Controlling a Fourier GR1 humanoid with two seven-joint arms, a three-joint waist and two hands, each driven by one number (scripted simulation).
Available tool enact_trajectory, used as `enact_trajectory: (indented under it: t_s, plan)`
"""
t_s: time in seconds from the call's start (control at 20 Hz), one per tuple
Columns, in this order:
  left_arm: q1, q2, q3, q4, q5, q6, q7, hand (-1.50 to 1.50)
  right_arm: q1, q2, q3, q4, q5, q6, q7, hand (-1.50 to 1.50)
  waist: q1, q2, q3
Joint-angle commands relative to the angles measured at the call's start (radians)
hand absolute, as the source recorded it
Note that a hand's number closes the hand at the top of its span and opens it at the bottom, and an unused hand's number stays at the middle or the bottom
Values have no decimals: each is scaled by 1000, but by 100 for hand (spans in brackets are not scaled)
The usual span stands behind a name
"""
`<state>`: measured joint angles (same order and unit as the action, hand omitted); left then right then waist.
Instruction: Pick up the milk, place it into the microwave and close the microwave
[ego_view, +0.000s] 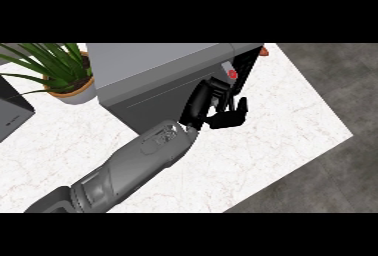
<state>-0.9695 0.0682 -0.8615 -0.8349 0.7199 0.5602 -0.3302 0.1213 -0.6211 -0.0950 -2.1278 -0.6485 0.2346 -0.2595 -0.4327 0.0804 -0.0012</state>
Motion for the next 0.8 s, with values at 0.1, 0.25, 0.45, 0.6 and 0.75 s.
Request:
enact_trajectory:
  t_s: [0.1, 0.25, 0.45, 0.6, 0.75]
  plan:
    - [-116, -65, 2, 32, 9, -19, -4, 150, -23, -13, -26, 7, -40, 2, 12, -150, -21, 7, 4]
    - [-122, -65, 11, 42, 21, -13, -9, 150, -35, -20, -36, 6, -61, 10, 14, -150, -26, 8, 4]
    - [-123, -65, -3, 37, 30, -1, -15, 150, -41, -38, -37, 17, -74, 23, 30, -150, -29, 11, 5]
    - [-122, -65, -11, 46, 30, 7, -25, 150, -49, -37, -42, 16, -96, 24, 34, -150, -36, 13, 5]
    - [-72, -65, 84, 105, 90, 153, -8, 150, -46, -44, -70, 30, -113, 12, 43, -150, 23, 3, 3]
